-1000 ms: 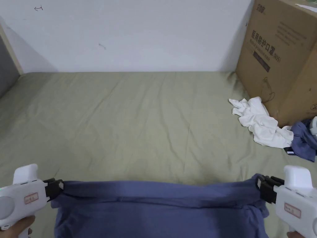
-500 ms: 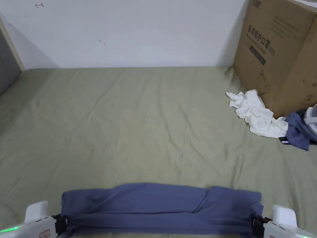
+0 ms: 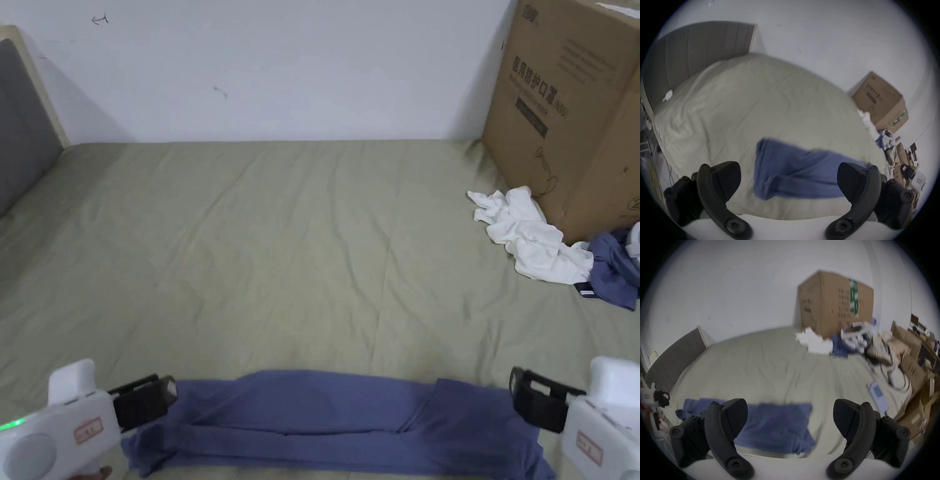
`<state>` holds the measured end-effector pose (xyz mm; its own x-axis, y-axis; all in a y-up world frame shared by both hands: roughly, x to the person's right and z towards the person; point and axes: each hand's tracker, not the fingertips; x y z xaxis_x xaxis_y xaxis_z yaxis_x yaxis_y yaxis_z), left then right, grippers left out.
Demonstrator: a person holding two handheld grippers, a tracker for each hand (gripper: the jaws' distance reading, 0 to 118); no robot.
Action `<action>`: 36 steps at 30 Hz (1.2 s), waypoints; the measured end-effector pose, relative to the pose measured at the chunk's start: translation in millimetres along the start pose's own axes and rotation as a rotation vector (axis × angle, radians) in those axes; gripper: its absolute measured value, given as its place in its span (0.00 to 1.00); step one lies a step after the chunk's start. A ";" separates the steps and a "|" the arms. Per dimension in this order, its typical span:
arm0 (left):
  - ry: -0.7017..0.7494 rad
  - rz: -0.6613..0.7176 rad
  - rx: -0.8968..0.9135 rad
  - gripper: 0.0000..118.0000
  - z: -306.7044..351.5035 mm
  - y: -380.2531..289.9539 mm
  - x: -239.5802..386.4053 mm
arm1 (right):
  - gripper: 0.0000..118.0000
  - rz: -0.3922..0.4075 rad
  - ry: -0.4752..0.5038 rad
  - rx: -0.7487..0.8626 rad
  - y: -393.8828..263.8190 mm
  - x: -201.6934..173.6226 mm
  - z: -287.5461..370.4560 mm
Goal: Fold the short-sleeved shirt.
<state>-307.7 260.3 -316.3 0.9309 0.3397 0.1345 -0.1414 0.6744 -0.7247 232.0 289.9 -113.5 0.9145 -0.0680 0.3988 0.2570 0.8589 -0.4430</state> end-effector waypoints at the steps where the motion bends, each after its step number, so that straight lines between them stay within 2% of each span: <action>1: -0.005 -0.033 0.061 1.00 9.9 11.1 9.3 | 0.94 0.020 0.007 0.050 14.2 -5.9 7.5; 7: 0.022 -0.232 0.315 1.00 58.5 60.8 68.9 | 0.94 0.104 0.003 0.280 75.9 -44.5 43.4; 12: 0.009 -0.264 0.385 1.00 76.3 82.9 102.5 | 0.94 0.121 0.006 0.396 101.9 -73.6 64.8; 15: 0.009 -0.281 0.505 1.00 86.3 83.9 123.1 | 0.93 0.118 0.003 0.452 109.5 -86.9 73.3; 16: 0.007 -0.290 0.532 1.00 88.6 83.1 129.5 | 0.92 0.120 -0.005 0.469 111.1 -89.8 75.7; 17: 0.009 -0.292 0.553 1.00 89.5 82.2 134.5 | 0.85 0.121 -0.017 0.481 112.3 -93.6 77.6; 19: 0.013 -0.301 0.594 0.89 89.5 80.6 142.0 | 0.65 0.121 -0.030 0.508 114.2 -99.4 81.8; 20: 0.002 -0.306 0.623 0.70 89.5 78.3 144.6 | 0.43 0.117 -0.036 0.521 114.8 -99.8 82.6; 21: -0.009 -0.308 0.639 0.47 89.4 75.6 146.9 | 0.20 0.113 -0.037 0.531 115.3 -101.7 83.7; 22: -0.039 -0.299 0.648 0.16 89.4 73.7 147.2 | 0.04 0.115 -0.034 0.540 115.4 -103.8 84.5; 23: -0.074 -0.285 0.645 0.16 87.1 73.9 146.4 | 0.04 0.119 -0.036 0.549 114.9 -105.7 84.7; 24: -0.093 -0.268 0.634 0.08 84.5 73.7 146.3 | 0.04 0.122 -0.072 0.573 114.1 -106.2 84.0; 25: -0.086 -0.256 0.636 0.04 82.8 71.2 145.9 | 0.03 0.129 -0.042 0.576 113.4 -104.9 84.6; 26: -0.103 -0.249 0.623 0.04 82.0 71.2 145.5 | 0.02 0.127 -0.014 0.557 114.8 -105.3 84.8; 29: -0.109 -0.243 0.607 0.04 79.1 71.5 145.5 | 0.02 0.141 -0.022 0.551 112.7 -108.5 82.0; 36: -0.111 -0.269 0.586 0.04 77.7 74.4 141.0 | 0.02 0.114 -0.002 0.526 109.6 -108.1 75.1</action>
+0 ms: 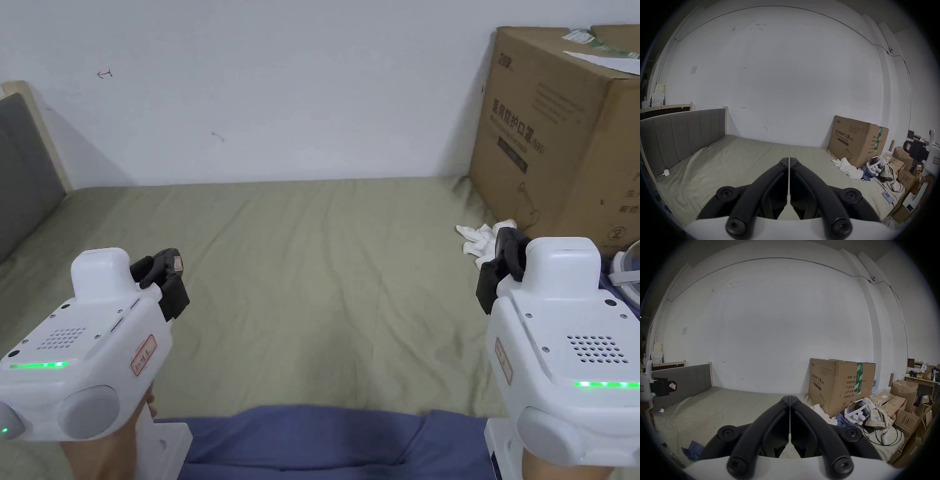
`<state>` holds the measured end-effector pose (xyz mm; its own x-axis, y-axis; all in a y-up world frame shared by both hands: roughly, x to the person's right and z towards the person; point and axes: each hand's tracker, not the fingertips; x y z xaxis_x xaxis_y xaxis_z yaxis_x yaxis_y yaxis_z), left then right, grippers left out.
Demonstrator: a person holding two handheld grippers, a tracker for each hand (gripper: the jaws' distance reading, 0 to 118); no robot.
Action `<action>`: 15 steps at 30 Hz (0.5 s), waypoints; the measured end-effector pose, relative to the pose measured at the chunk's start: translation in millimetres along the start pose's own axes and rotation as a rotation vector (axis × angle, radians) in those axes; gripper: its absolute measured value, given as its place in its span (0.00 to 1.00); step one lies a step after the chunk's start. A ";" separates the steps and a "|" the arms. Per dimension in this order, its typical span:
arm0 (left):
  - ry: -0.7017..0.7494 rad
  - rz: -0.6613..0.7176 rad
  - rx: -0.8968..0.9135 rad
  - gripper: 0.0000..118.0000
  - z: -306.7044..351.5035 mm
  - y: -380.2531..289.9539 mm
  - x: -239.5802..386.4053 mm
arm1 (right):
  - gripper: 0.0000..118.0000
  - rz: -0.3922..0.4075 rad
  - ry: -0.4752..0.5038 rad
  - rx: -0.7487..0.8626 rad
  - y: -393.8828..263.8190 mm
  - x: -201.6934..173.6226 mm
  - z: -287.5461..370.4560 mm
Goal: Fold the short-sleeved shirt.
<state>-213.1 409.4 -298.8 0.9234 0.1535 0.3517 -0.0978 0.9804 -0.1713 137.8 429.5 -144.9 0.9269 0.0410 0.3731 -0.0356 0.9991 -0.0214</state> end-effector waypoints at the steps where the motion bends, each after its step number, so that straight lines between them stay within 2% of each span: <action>1: -0.006 0.005 -0.012 0.04 -1.3 -0.7 -2.9 | 0.02 -0.003 0.003 -0.002 -1.0 -0.1 -0.8; 5: -0.039 0.058 -0.099 0.04 -10.3 -9.1 -21.5 | 0.02 0.005 0.008 -0.019 -4.4 -1.0 -4.0; 9: -0.155 0.199 -0.231 0.04 -25.3 -27.4 -60.3 | 0.02 -0.002 0.010 -0.042 -10.4 -1.0 -10.0; 13: -0.187 0.375 -0.394 0.04 -41.9 -56.2 -108.4 | 0.02 -0.008 0.009 -0.074 -18.3 -2.5 -18.2; 15: -0.182 0.408 -0.482 0.04 -49.1 -72.3 -129.5 | 0.02 -0.009 0.008 -0.088 -23.0 -4.3 -22.2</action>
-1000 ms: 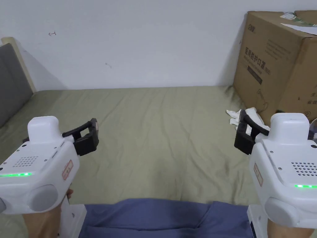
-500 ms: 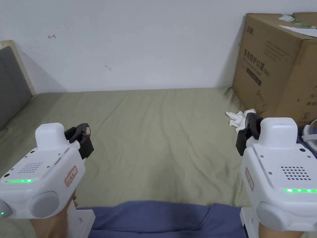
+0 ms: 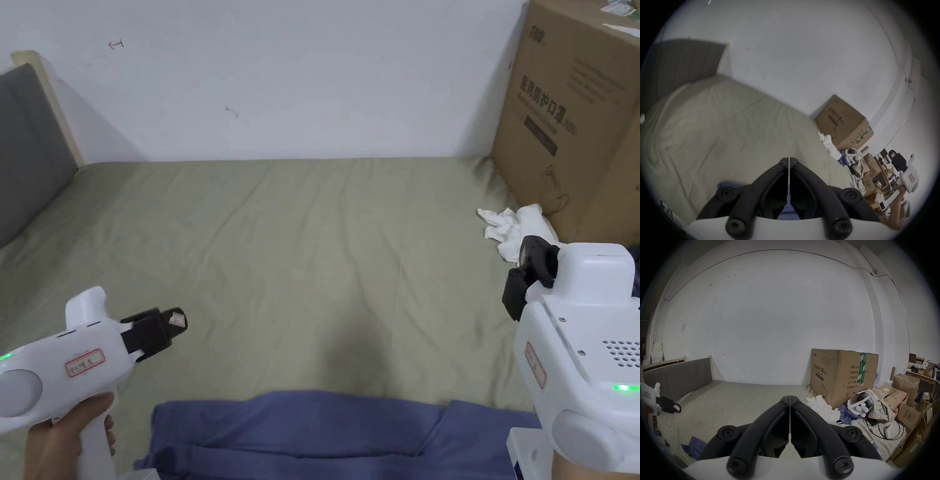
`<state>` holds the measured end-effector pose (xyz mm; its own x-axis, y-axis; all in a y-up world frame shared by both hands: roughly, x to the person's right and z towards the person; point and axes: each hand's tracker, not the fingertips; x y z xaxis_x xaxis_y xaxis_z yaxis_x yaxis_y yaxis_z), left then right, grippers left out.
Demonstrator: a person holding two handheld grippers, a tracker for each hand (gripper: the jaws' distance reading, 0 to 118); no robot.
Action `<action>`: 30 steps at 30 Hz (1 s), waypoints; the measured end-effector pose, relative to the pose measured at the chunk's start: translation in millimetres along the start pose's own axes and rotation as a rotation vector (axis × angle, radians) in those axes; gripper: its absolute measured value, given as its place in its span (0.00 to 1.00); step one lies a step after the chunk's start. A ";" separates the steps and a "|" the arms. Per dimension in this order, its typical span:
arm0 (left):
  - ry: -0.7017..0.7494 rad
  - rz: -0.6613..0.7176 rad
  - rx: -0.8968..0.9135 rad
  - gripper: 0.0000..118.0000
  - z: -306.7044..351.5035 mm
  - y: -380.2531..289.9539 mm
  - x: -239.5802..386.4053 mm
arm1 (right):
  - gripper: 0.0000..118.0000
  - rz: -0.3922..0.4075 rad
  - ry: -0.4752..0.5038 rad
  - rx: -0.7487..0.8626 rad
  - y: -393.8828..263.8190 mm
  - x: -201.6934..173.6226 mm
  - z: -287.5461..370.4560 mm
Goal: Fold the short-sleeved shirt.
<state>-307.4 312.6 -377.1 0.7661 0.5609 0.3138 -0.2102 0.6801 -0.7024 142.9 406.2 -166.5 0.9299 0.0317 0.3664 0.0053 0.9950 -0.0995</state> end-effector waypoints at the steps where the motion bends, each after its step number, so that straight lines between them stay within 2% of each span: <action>1: 0.012 0.021 -0.051 0.04 -4.3 -1.6 -15.0 | 0.02 0.002 0.002 -0.010 -2.5 -0.8 -2.0; 3: 0.057 0.062 -0.094 0.04 -10.3 -7.3 -40.8 | 0.02 0.010 0.000 -0.032 -7.6 -3.6 -7.4; 5: 0.038 0.120 -0.154 0.05 -13.2 -16.6 -58.8 | 0.02 0.013 0.002 -0.058 -13.3 -6.5 -13.1; 7: 0.054 0.202 -0.195 0.09 -19.2 -25.1 -81.3 | 0.02 0.016 0.007 -0.081 -19.2 -10.1 -19.3; 9: 0.059 0.227 -0.256 0.27 -22.2 -34.8 -93.9 | 0.02 0.029 0.005 -0.102 -24.9 -14.6 -23.7; 10: 0.069 0.229 -0.274 0.41 -24.4 -40.3 -99.9 | 0.02 0.034 0.003 -0.110 -27.5 -16.9 -25.8; 11: 0.082 0.220 -0.298 0.64 -26.8 -44.8 -104.0 | 0.02 0.034 0.003 -0.117 -29.7 -18.6 -28.1; 12: 0.114 0.203 -0.313 0.72 -27.0 -50.9 -104.8 | 0.02 0.032 0.004 -0.127 -32.6 -20.6 -31.2; 14: 0.124 0.191 -0.333 0.75 -30.3 -59.1 -109.3 | 0.02 0.033 0.004 -0.142 -36.9 -23.7 -34.2; 17: 0.142 0.193 -0.385 0.98 -38.0 -68.8 -117.6 | 0.02 0.043 0.004 -0.164 -43.2 -29.0 -39.8; 22: 0.138 0.242 -0.403 0.97 -48.7 -77.0 -128.5 | 0.02 0.064 0.007 -0.192 -52.6 -33.7 -41.6; 24: 0.121 0.240 -0.411 0.88 -53.6 -78.4 -129.0 | 0.02 0.067 0.007 -0.203 -56.0 -33.7 -42.8; 26: 0.107 0.225 -0.418 0.69 -59.3 -80.6 -124.7 | 0.02 0.066 0.004 -0.214 -58.4 -31.7 -42.4; 27: 0.107 0.209 -0.429 0.65 -64.2 -82.7 -121.3 | 0.02 0.065 0.002 -0.219 -59.3 -30.8 -42.8; 29: 0.115 0.171 -0.450 0.62 -71.7 -87.2 -115.2 | 0.02 0.064 -0.003 -0.224 -60.1 -28.2 -42.5; 30: 0.116 0.150 -0.456 0.57 -74.5 -89.0 -111.9 | 0.02 0.063 -0.005 -0.226 -60.3 -26.7 -42.4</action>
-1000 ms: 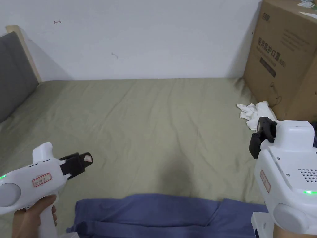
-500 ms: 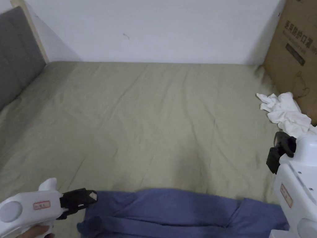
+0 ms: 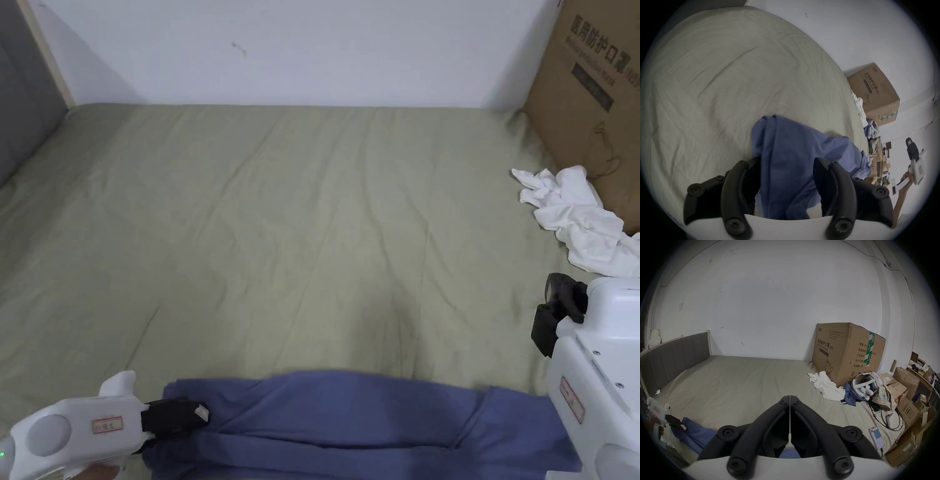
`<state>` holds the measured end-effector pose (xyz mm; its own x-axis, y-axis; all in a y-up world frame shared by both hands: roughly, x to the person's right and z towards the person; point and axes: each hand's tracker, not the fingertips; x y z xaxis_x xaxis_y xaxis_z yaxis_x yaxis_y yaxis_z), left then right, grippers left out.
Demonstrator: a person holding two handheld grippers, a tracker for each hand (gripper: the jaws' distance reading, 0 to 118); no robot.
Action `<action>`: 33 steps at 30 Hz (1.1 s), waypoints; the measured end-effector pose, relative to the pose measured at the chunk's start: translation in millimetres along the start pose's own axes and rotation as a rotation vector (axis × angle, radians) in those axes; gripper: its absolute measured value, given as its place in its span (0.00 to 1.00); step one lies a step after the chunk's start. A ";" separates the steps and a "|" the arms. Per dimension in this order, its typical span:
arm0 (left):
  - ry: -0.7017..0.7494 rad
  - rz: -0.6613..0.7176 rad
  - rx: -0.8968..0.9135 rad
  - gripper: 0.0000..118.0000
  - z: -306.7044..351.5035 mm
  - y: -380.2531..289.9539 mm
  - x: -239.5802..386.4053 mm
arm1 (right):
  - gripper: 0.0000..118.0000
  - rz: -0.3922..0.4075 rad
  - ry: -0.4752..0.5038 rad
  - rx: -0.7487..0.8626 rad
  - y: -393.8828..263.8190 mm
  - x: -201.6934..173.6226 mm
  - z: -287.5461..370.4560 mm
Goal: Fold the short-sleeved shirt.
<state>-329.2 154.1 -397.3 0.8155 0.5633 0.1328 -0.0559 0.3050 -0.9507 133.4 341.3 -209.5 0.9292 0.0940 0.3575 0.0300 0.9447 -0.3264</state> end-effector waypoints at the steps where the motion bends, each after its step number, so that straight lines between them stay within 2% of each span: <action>1: 0.008 -0.010 0.003 0.44 -1.4 -0.6 3.3 | 0.02 -0.001 -0.001 -0.001 0.1 1.1 0.1; 2: 0.017 -0.018 0.004 0.44 -8.4 4.7 -10.8 | 0.02 -0.001 -0.004 -0.002 0.3 2.2 0.4; 3: 0.041 -0.026 -0.003 0.36 -9.8 6.6 -12.2 | 0.02 -0.001 -0.007 -0.001 0.4 4.5 1.3; 4: 0.033 -0.032 -0.008 0.19 -10.7 7.2 -12.5 | 0.02 -0.002 -0.008 0.001 0.7 6.5 1.6; 5: 0.017 -0.033 -0.010 0.12 -10.2 6.2 -10.8 | 0.02 -0.004 -0.008 0.001 1.1 7.9 1.5; 7: 0.072 -0.063 0.010 0.12 -7.7 5.2 -2.1 | 0.02 -0.007 -0.012 0.002 1.9 10.5 2.3; 17: 0.088 -0.132 0.074 0.11 46.3 20.7 14.9 | 0.03 -0.026 -0.025 0.031 8.8 22.5 10.2; 25: 0.221 -0.127 0.112 0.11 98.4 19.4 7.9 | 0.03 -0.043 -0.015 0.054 11.9 29.6 16.7; 29: 0.251 -0.128 0.105 0.11 104.5 14.8 26.3 | 0.03 -0.049 -0.008 0.061 10.6 34.1 22.8; 33: 0.255 -0.153 0.098 0.11 94.6 11.9 70.0 | 0.03 -0.069 0.002 0.066 9.3 39.2 28.1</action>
<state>-327.3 269.9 -372.8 0.9364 0.2980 0.1853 0.0330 0.4510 -0.8919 159.7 362.6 -174.0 0.9263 0.0276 0.3758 0.0698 0.9675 -0.2430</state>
